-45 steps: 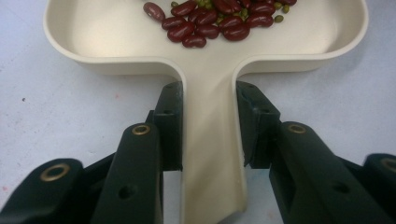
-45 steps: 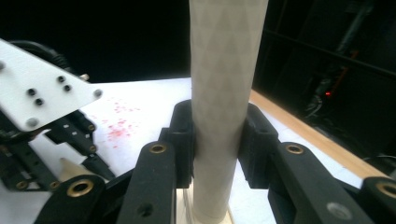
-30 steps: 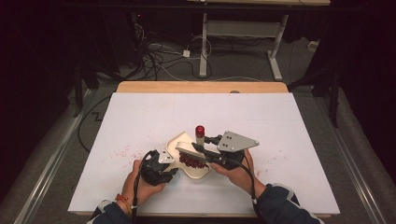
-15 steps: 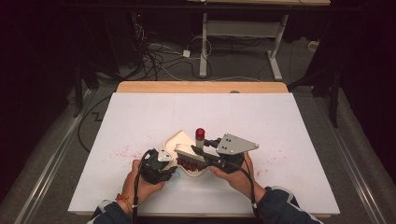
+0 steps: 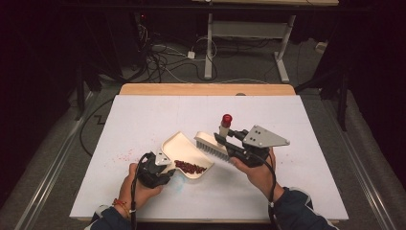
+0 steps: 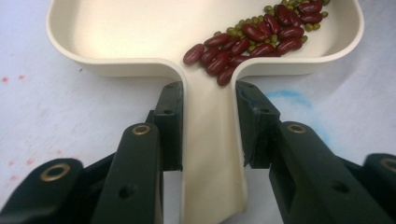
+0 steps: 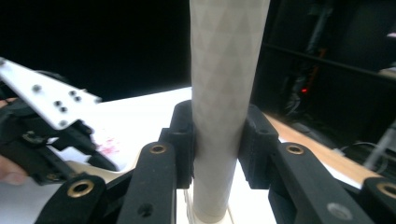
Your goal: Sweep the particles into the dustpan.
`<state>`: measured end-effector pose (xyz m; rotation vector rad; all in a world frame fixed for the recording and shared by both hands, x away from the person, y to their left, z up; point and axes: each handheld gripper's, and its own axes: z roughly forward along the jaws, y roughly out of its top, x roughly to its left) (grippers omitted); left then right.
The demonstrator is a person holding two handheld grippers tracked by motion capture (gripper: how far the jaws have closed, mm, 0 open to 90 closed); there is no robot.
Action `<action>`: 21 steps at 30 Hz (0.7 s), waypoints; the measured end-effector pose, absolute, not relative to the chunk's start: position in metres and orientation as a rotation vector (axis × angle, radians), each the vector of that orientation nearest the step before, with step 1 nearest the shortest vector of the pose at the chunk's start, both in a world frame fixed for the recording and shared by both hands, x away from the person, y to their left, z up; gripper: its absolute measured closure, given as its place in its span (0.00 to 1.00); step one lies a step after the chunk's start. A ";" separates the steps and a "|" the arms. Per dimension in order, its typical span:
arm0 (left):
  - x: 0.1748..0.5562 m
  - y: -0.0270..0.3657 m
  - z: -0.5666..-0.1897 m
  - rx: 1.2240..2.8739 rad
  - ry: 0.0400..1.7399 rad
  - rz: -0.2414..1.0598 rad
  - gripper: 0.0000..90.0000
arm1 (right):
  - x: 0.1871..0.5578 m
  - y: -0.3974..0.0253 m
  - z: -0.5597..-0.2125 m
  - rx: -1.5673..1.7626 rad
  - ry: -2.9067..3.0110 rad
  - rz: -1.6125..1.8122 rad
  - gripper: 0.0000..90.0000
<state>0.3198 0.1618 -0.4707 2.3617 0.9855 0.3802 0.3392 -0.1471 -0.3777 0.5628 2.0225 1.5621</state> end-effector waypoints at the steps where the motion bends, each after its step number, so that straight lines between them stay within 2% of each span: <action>1: 0.319 0.164 -0.471 2.361 0.993 0.379 0.71 | 0.341 -0.153 -0.375 0.575 2.015 1.554 0.78; 21: 0.308 0.222 -0.475 2.278 1.163 0.362 0.71 | 0.349 -0.179 -0.376 0.625 2.032 1.507 0.78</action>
